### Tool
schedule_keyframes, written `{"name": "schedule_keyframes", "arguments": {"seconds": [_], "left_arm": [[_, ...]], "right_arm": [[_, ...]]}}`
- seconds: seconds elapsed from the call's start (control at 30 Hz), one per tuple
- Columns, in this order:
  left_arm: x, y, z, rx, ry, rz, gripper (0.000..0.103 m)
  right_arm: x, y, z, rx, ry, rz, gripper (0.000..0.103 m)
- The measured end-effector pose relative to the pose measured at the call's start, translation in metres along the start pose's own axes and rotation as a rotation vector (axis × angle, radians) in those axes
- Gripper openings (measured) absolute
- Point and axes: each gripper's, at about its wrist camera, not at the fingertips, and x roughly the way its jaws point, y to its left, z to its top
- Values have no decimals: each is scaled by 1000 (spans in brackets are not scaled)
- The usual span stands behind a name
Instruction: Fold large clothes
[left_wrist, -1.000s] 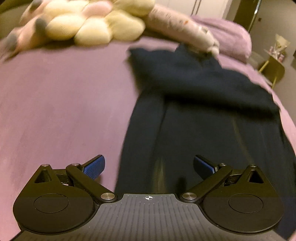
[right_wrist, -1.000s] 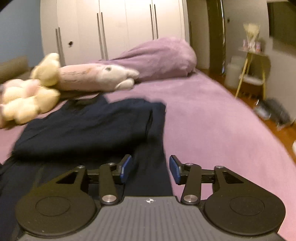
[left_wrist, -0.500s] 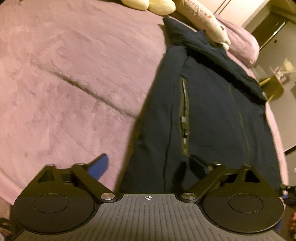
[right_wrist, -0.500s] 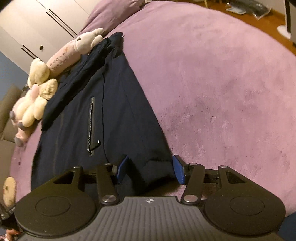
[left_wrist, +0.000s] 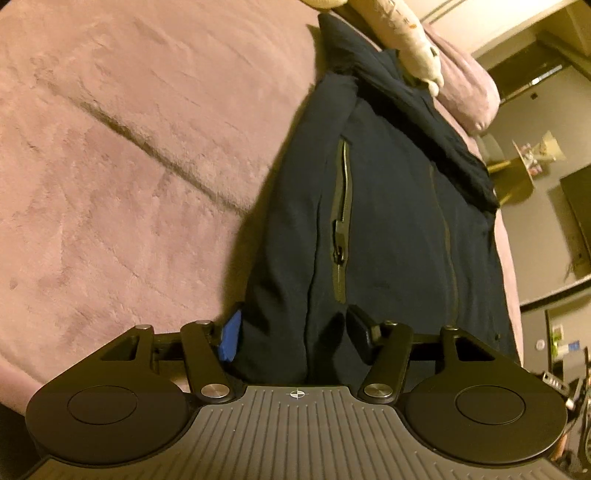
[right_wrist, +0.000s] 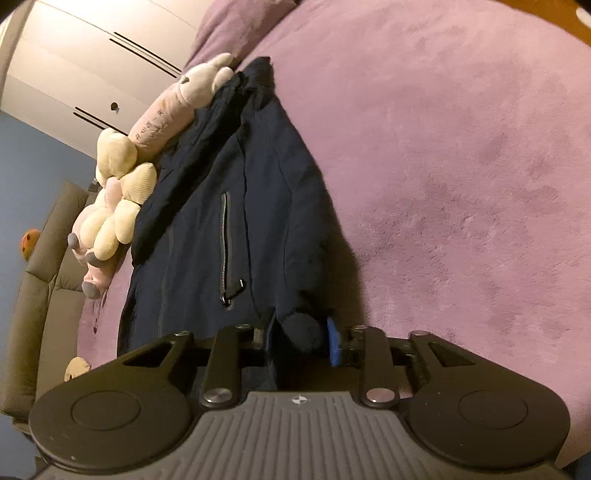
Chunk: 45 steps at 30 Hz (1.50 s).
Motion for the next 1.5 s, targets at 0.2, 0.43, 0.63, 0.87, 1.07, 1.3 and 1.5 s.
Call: {"name": "schedule_keyframes", "arguments": {"seconds": [0.2,0.43,0.63,0.87,1.07,1.3,1.5], "left_arm": [[0,-7,4,30,30,8,47],[-8,-9,12,-39,24,-67,28],[-3,-14,14,-9,54,-34,33],[-3,-10,14,-9,70,-46,29],[-18,-18,24,-5,21,-119,22],[-37,-48,71,-27,-120,-251,21],[-28,-63,121,-48,-193,-277,21]], "right_arm": [[6,3,2,-18,12,-2,26],[0,10,3,-33,-9,25,22],[-1,19,6,-29,-20,60,22],[-7,35,11,-50,-43,88,22],[-11,48,16,-88,-78,97,21],[-15,79,47,-133,-177,140,20],[0,109,91,-163,-267,145,20]]}}
